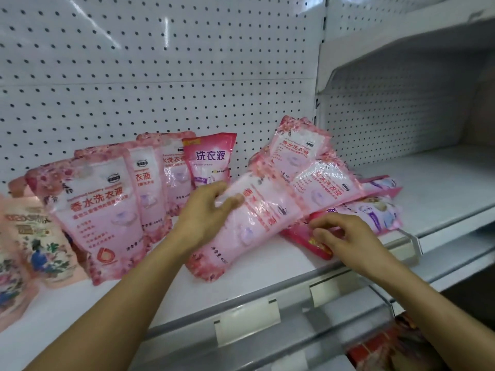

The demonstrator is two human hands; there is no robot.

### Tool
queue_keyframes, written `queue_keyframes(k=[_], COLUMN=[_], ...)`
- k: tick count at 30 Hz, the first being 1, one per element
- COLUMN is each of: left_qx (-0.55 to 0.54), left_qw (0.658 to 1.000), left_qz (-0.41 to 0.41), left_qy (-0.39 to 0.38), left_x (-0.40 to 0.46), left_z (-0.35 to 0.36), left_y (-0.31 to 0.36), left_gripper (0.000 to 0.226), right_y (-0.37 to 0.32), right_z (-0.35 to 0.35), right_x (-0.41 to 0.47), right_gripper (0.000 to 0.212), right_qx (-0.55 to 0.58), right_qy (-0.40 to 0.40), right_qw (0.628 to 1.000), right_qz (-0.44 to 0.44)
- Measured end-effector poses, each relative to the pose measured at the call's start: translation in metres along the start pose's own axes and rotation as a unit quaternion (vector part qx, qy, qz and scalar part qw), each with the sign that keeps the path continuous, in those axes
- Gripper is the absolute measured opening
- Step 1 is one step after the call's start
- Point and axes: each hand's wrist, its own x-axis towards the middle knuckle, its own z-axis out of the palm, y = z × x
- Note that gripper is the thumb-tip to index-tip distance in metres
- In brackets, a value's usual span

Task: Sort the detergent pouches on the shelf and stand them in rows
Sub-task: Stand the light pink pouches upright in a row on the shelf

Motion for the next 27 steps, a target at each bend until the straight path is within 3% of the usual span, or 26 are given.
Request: queue_keyframes(k=[4,8,11,15,21,23,25,27], left_qx=[-0.098,-0.195,-0.211,-0.237,-0.238,-0.218,-0.217,-0.224], left_qw=[0.969,0.926,0.908,0.891,0.892,0.896,0.893,0.888], left_qz=[0.027,-0.013,-0.051,-0.078,-0.099,-0.104,-0.11,-0.112], left_qy=[0.226,0.323,0.357,0.379,0.372,0.373,0.378,0.387], left_x=[-0.012,-0.018,-0.019,-0.025,-0.022,-0.019,-0.018,-0.019], left_z=[-0.007,0.01,0.02,0.018,0.006,0.002,0.001,0.003], left_y=[-0.002,-0.003,-0.011,-0.025,-0.014,-0.01,-0.009,-0.009], left_gripper=[0.014,0.016,0.025,0.017,0.027,0.023,0.015,0.012], right_y=[-0.013,-0.035,-0.03,-0.002,0.03,0.034,0.04,0.053], right_z=[0.012,0.027,0.024,-0.007,-0.04,-0.048,-0.062,-0.076], right_x=[0.017,0.03,0.043,0.062,0.09,0.106,0.123,0.138], right_gripper=[0.011,0.022,0.025,0.02,0.021,0.022,0.029,0.034], right_qx=[0.058,0.176,0.154,0.065,-0.052,-0.113,-0.176,-0.174], right_qy=[-0.011,-0.059,-0.048,-0.043,-0.021,0.043,0.13,0.112], right_qw=[0.998,0.98,0.984,0.995,0.995,0.987,0.974,0.977], right_qz=[-0.038,-0.065,-0.075,-0.068,-0.085,-0.103,-0.063,0.048])
